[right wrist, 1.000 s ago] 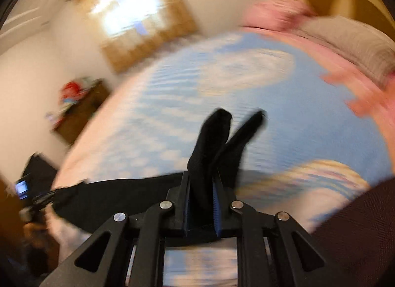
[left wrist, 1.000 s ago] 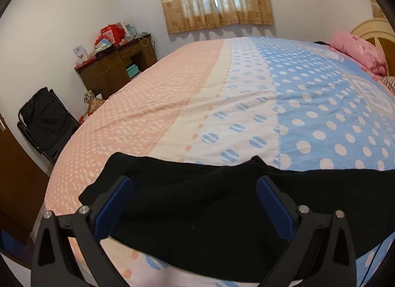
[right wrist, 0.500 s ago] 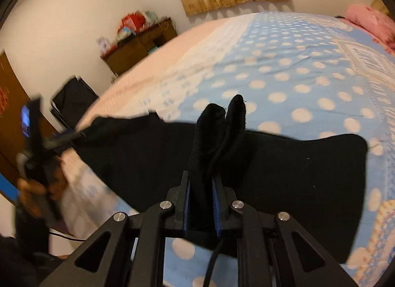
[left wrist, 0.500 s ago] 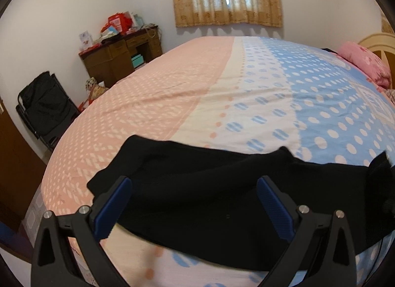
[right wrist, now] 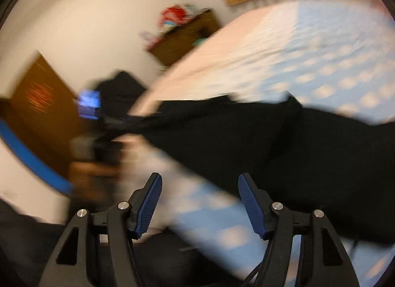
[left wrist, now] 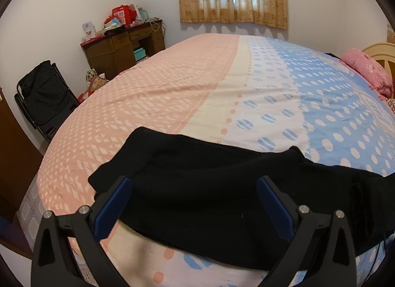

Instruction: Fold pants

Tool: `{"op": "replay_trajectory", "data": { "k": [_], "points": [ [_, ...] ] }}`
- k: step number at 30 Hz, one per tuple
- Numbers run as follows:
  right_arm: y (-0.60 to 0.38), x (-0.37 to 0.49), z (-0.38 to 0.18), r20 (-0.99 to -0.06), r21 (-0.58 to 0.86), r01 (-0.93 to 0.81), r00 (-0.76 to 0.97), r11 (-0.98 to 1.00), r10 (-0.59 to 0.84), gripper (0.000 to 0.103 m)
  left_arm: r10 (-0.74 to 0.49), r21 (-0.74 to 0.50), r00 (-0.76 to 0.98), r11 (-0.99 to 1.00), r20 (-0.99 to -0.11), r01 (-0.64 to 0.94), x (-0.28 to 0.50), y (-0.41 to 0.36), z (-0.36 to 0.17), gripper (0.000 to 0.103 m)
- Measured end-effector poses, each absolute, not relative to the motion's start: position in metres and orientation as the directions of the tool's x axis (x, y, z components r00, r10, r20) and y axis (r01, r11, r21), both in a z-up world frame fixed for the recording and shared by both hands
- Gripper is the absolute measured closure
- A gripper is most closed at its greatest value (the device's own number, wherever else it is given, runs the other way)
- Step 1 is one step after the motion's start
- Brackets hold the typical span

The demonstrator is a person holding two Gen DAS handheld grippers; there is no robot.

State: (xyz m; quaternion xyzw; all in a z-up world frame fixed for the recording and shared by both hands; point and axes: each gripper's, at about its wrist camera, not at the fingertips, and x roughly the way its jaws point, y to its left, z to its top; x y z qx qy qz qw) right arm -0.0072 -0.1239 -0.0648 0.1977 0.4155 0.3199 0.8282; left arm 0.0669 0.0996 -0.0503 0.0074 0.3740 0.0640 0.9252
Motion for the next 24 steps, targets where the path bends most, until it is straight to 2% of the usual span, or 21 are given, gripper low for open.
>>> {"op": "replay_trajectory", "data": {
  "k": [1, 3, 6, 8, 10, 13, 15, 17, 18, 20, 23, 24],
  "points": [
    [-0.124, -0.015, -0.056, -0.512, 0.667, -0.364, 0.41, 0.65, 0.755, 0.037, 0.121, 0.059, 0.713, 0.992, -0.691, -0.111, 0.067, 0.099, -0.05, 0.0],
    [-0.131, -0.028, -0.036, -0.455, 0.727, -0.357, 0.39, 0.587, 0.8, 0.037, 0.111, 0.056, 0.715, 0.993, -0.69, -0.101, 0.065, 0.096, -0.049, 0.0],
    [-0.154, -0.051, 0.008, -0.473, 0.678, -0.352, 0.462, 0.645, 0.75, 0.037, 0.095, 0.06, 0.726, 0.996, -0.681, -0.073, 0.059, 0.089, -0.045, 0.0],
    [-0.177, -0.071, 0.044, -0.501, 0.615, -0.32, 0.548, 0.721, 0.67, 0.037, 0.084, 0.077, 0.747, 0.996, -0.659, -0.043, 0.051, 0.082, -0.041, 0.0],
    [-0.201, -0.096, 0.081, -0.489, 0.534, -0.294, 0.657, 0.793, 0.574, 0.037, 0.069, 0.084, 0.762, 0.996, -0.643, -0.019, 0.046, 0.075, -0.038, 0.0],
    [-0.224, -0.129, 0.114, -0.453, 0.297, -0.163, 0.843, 0.941, 0.289, 0.037, 0.005, 0.057, 0.774, 0.998, -0.633, 0.04, 0.04, 0.061, -0.033, 0.0],
    [-0.229, -0.136, 0.104, -0.453, 0.162, -0.042, 0.884, 0.986, 0.112, 0.037, -0.044, 0.054, 0.784, 0.994, -0.619, 0.098, 0.035, 0.044, -0.029, 0.0],
    [-0.234, -0.127, 0.076, -0.516, 0.147, 0.02, 0.855, 0.989, 0.059, 0.05, -0.072, 0.081, 0.794, 0.985, -0.603, 0.15, 0.028, 0.025, -0.028, 0.0],
    [-0.238, -0.119, 0.057, -0.556, 0.168, 0.033, 0.828, 0.985, 0.067, 0.063, -0.086, 0.096, 0.795, 0.979, -0.6, 0.178, 0.025, 0.013, -0.029, 0.0],
    [-0.246, -0.098, 0.012, -0.626, 0.213, 0.067, 0.775, 0.975, 0.084, 0.064, -0.112, 0.104, 0.779, 0.97, -0.617, 0.221, 0.022, -0.004, -0.033, 0.0],
    [-0.248, -0.071, -0.037, -0.695, 0.073, 0.14, 0.717, 0.987, -0.051, 0.065, -0.174, 0.088, 0.745, 0.951, -0.644, 0.298, 0.018, -0.033, -0.041, 0.0],
    [-0.248, -0.063, -0.051, -0.707, 0.04, 0.151, 0.703, 0.988, -0.079, 0.07, -0.187, 0.091, 0.74, 0.944, -0.647, 0.318, 0.017, -0.045, -0.045, 0.0]
  ]
}}
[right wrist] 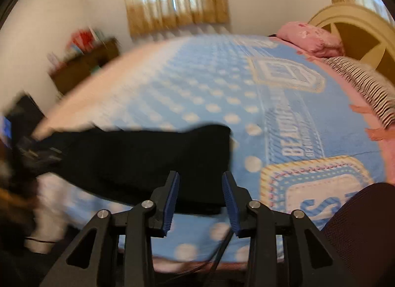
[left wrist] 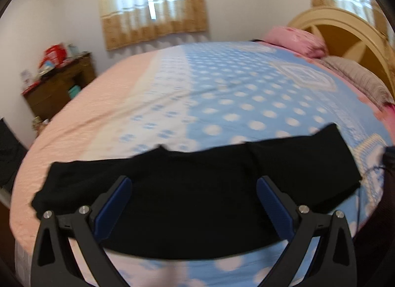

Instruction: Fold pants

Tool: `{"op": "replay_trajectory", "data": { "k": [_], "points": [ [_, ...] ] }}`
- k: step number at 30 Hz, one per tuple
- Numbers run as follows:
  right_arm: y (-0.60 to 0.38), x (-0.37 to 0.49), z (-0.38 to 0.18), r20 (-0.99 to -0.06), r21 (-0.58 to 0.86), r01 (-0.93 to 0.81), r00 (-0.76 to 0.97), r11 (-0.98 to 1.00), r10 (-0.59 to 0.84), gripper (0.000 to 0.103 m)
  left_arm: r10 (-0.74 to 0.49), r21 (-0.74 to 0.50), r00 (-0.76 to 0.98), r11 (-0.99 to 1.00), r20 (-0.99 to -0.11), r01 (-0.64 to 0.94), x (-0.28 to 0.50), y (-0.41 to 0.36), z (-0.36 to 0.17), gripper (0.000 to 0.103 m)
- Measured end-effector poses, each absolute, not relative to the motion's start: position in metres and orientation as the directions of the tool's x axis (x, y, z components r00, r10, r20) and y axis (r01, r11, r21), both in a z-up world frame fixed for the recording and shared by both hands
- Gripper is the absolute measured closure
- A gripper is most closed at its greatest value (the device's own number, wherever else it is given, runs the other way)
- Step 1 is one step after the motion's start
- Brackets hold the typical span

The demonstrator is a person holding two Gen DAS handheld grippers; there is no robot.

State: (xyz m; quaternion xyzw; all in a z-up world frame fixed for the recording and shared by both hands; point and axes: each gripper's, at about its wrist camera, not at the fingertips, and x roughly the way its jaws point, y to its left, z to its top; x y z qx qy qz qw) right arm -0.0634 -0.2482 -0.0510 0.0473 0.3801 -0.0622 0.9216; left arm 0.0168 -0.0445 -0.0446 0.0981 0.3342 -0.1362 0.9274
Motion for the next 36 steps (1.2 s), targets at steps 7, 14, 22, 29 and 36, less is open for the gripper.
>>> {"op": "replay_trajectory", "data": {
  "k": [7, 14, 22, 29, 36],
  "points": [
    [-0.255, -0.03, -0.113, -0.756, 0.134, 0.139, 0.654, 0.981, 0.01, 0.073, -0.049, 0.258, 0.723, 0.916, -0.69, 0.308, 0.024, -0.095, -0.086, 0.003],
    [-0.241, -0.033, -0.111, -0.755, 0.088, 0.09, 0.655, 0.992, 0.008, 0.073, -0.028, 0.248, 0.742, 0.934, -0.67, 0.258, 0.026, -0.062, -0.076, 0.002],
    [-0.184, 0.014, -0.091, -0.648, 0.204, -0.135, 0.724, 0.97, 0.237, 0.073, -0.009, 0.155, 0.781, 0.979, -0.624, 0.135, 0.037, -0.006, -0.05, 0.001],
    [-0.123, 0.067, -0.132, -0.657, 0.221, -0.155, 0.706, 0.963, 0.264, 0.073, 0.161, 0.133, 0.76, 0.986, -0.63, -0.099, 0.038, 0.093, -0.061, 0.001],
    [-0.124, 0.052, -0.099, -0.619, 0.207, -0.136, 0.749, 0.969, 0.237, 0.073, 0.344, 0.081, 0.696, 0.921, -0.631, -0.381, 0.037, 0.203, -0.067, 0.003]
  ]
}}
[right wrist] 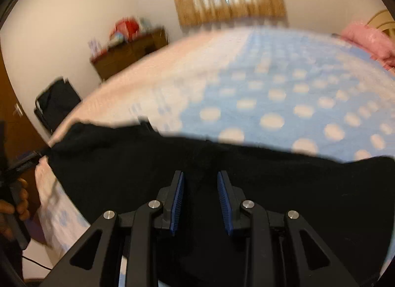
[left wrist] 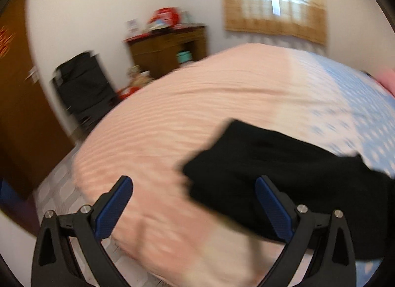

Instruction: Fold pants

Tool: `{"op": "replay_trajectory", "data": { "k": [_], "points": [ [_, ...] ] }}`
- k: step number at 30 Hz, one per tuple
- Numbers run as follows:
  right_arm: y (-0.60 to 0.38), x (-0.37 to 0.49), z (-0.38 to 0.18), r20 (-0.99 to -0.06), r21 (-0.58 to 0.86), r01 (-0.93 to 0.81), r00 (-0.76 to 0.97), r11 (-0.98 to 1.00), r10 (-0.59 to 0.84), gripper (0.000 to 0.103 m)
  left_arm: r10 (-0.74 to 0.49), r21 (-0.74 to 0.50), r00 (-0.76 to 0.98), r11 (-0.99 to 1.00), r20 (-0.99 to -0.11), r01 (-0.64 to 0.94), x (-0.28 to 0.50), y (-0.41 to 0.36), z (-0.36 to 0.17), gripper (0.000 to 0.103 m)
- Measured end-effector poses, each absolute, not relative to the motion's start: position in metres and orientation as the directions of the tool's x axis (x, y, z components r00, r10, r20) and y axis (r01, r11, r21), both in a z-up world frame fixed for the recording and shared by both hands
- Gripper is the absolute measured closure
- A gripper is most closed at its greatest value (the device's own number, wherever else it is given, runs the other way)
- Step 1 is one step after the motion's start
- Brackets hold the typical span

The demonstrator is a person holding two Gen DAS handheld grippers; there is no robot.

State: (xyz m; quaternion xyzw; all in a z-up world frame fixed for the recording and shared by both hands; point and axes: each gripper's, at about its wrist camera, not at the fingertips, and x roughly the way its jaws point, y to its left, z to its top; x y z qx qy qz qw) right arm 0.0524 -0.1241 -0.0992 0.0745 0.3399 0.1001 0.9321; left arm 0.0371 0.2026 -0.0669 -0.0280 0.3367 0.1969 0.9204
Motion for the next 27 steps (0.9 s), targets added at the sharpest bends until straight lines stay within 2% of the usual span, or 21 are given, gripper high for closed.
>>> {"op": "replay_trajectory", "data": {
  "k": [2, 5, 7, 9, 13, 15, 17, 18, 21, 24, 27],
  "points": [
    [-0.117, 0.028, -0.075, -0.534, 0.179, -0.178, 0.809, 0.968, 0.247, 0.073, 0.35, 0.033, 0.689, 0.903, -0.635, -0.428, 0.036, 0.221, -0.068, 0.004],
    [-0.102, 0.007, -0.058, -0.496, 0.153, -0.211, 0.828, 0.965, 0.26, 0.073, 0.304, -0.072, 0.673, 0.88, -0.674, -0.47, 0.042, 0.238, -0.079, 0.017],
    [-0.094, 0.002, -0.06, -0.506, 0.194, -0.23, 0.81, 0.954, 0.298, 0.073, 0.214, -0.151, 0.662, 0.881, -0.718, -0.449, 0.049, 0.24, -0.09, 0.041],
    [-0.082, 0.002, -0.067, -0.523, 0.234, -0.258, 0.779, 0.937, 0.345, 0.073, 0.139, -0.232, 0.68, 0.876, -0.72, -0.424, 0.051, 0.235, -0.097, 0.046],
    [-0.066, 0.003, -0.078, -0.57, 0.22, -0.29, 0.736, 0.931, 0.364, 0.073, 0.159, -0.262, 0.695, 0.849, -0.702, -0.459, 0.046, 0.221, -0.098, 0.046],
    [-0.066, 0.001, -0.077, -0.57, 0.229, -0.291, 0.734, 0.929, 0.37, 0.073, 0.2, -0.281, 0.733, 0.833, -0.651, -0.477, 0.031, 0.219, -0.091, 0.046],
    [-0.066, -0.001, -0.075, -0.567, 0.23, -0.285, 0.738, 0.931, 0.366, 0.073, 0.197, -0.319, 0.772, 0.828, -0.605, -0.461, 0.022, 0.212, -0.089, 0.041],
    [-0.067, -0.001, -0.075, -0.565, 0.234, -0.283, 0.739, 0.93, 0.367, 0.073, 0.161, -0.35, 0.776, 0.824, -0.609, -0.446, 0.023, 0.21, -0.094, 0.038],
    [-0.068, -0.001, -0.075, -0.562, 0.247, -0.28, 0.739, 0.928, 0.372, 0.073, 0.117, -0.371, 0.739, 0.806, -0.664, -0.461, 0.032, 0.201, -0.109, 0.037],
    [-0.067, -0.002, -0.075, -0.569, 0.243, -0.281, 0.734, 0.928, 0.371, 0.073, 0.179, -0.303, 0.733, 0.826, -0.657, -0.474, 0.039, 0.192, -0.108, 0.037],
    [-0.069, -0.004, -0.075, -0.568, 0.247, -0.277, 0.735, 0.928, 0.371, 0.073, 0.188, -0.338, 0.745, 0.801, -0.64, -0.493, 0.048, 0.2, -0.106, 0.038]
  ]
}}
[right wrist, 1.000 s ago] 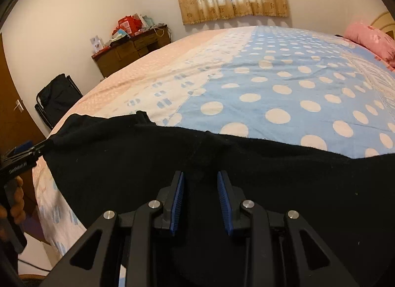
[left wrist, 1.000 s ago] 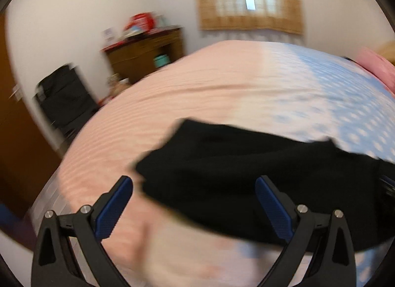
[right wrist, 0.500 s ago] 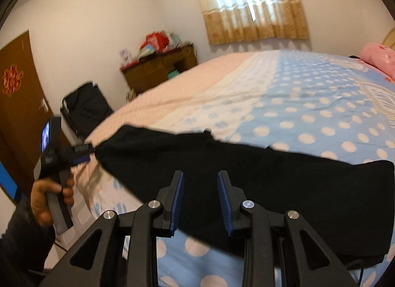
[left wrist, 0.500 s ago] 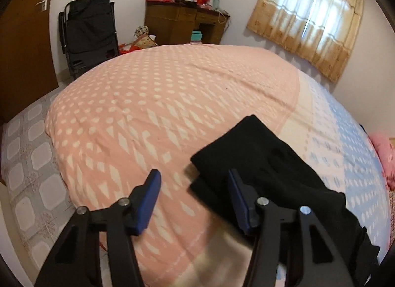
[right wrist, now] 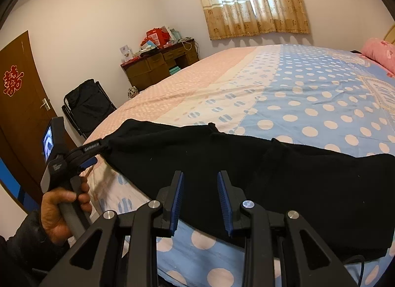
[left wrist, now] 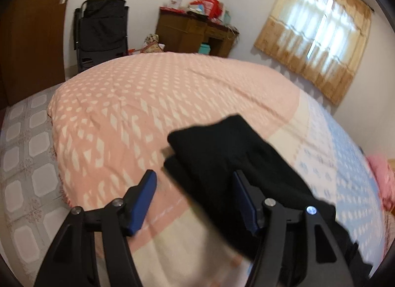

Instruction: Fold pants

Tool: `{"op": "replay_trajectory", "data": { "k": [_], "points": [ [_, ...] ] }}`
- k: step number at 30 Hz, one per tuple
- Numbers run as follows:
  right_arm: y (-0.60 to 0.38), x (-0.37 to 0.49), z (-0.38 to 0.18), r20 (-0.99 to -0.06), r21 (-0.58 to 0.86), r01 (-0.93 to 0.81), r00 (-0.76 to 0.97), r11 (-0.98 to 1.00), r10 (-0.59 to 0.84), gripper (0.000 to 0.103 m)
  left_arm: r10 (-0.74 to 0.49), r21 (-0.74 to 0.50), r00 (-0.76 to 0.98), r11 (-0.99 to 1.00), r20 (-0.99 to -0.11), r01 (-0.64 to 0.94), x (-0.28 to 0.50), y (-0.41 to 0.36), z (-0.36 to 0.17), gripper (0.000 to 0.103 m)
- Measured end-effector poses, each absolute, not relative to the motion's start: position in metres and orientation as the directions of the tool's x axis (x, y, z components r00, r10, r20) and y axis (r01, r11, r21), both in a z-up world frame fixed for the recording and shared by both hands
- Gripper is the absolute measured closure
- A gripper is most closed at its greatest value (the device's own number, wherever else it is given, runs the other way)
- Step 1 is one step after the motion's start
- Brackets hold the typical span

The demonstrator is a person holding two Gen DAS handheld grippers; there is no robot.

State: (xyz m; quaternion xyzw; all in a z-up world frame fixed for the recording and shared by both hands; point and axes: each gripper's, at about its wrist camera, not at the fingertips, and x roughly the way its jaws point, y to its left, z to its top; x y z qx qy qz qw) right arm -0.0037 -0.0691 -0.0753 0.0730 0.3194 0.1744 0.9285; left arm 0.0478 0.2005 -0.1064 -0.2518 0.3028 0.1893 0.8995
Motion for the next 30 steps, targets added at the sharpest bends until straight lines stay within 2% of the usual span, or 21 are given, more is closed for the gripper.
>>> {"op": "replay_trajectory", "data": {
  "k": [2, 5, 6, 10, 14, 20, 26, 30],
  "points": [
    [-0.07, -0.003, -0.076, -0.568, 0.256, -0.273, 0.734, 0.928, 0.372, 0.073, 0.18, -0.349, 0.749, 0.799, -0.638, -0.489, 0.054, 0.202, -0.106, 0.046],
    [-0.069, -0.002, -0.076, -0.573, 0.257, -0.271, 0.73, 0.927, 0.373, 0.073, 0.167, -0.366, 0.757, 0.797, -0.631, -0.481, 0.055, 0.203, -0.106, 0.065],
    [-0.069, -0.002, -0.076, -0.571, 0.257, -0.27, 0.732, 0.928, 0.372, 0.073, 0.159, -0.368, 0.762, 0.803, -0.627, -0.47, 0.053, 0.203, -0.107, 0.075],
    [-0.078, -0.001, -0.077, -0.565, 0.273, -0.237, 0.745, 0.932, 0.355, 0.073, 0.146, -0.36, 0.768, 0.819, -0.624, -0.448, 0.053, 0.2, -0.109, 0.085],
    [-0.103, -0.004, -0.072, -0.546, 0.317, -0.171, 0.772, 0.933, 0.327, 0.073, 0.164, -0.281, 0.779, 0.871, -0.605, -0.402, 0.054, 0.188, -0.093, 0.086],
    [-0.175, -0.024, -0.062, -0.525, 0.322, 0.011, 0.834, 0.947, 0.169, 0.073, 0.081, -0.15, 0.879, 0.974, -0.47, -0.169, 0.04, 0.132, -0.044, 0.086],
    [-0.233, -0.045, -0.078, -0.559, 0.366, 0.175, 0.827, 0.914, 0.066, 0.073, -0.131, -0.003, 0.928, 0.99, -0.349, 0.138, 0.016, 0.036, -0.015, 0.086],
    [-0.251, -0.055, -0.085, -0.568, 0.382, 0.212, 0.822, 0.9, 0.047, 0.073, -0.292, 0.077, 0.897, 0.939, -0.332, 0.334, -0.004, -0.027, -0.015, 0.086]
  ]
}}
